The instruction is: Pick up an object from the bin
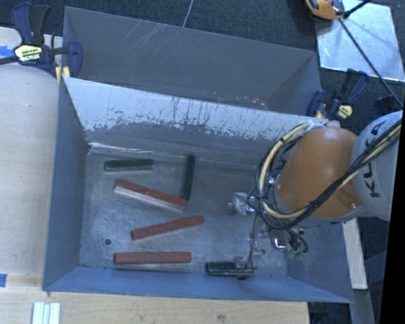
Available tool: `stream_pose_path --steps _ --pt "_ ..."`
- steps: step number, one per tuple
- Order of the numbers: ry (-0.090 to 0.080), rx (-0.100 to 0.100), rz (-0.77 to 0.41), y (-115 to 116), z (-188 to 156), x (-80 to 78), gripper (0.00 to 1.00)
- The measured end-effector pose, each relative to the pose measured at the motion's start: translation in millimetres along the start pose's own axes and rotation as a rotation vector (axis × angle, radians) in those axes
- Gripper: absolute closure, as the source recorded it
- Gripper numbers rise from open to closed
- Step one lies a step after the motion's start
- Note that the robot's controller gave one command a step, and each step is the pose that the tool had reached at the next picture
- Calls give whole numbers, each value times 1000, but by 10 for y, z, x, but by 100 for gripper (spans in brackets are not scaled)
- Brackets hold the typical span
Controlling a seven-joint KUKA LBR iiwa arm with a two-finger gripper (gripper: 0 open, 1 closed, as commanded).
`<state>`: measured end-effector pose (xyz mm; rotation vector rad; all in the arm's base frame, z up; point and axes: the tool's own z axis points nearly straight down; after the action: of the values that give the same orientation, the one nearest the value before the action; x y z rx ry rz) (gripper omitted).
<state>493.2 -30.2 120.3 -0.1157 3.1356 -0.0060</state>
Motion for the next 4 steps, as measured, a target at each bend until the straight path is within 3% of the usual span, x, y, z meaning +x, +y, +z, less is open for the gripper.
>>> stream_pose_path --steps 1,2,3,4 --pt "0 -8 -157 316 304 38 0" --pt "4 -4 -181 377 347 -448 0" --pt "-4 -4 -158 424 328 -860 0" --pt "-4 -2 -137 692 440 -810 0"
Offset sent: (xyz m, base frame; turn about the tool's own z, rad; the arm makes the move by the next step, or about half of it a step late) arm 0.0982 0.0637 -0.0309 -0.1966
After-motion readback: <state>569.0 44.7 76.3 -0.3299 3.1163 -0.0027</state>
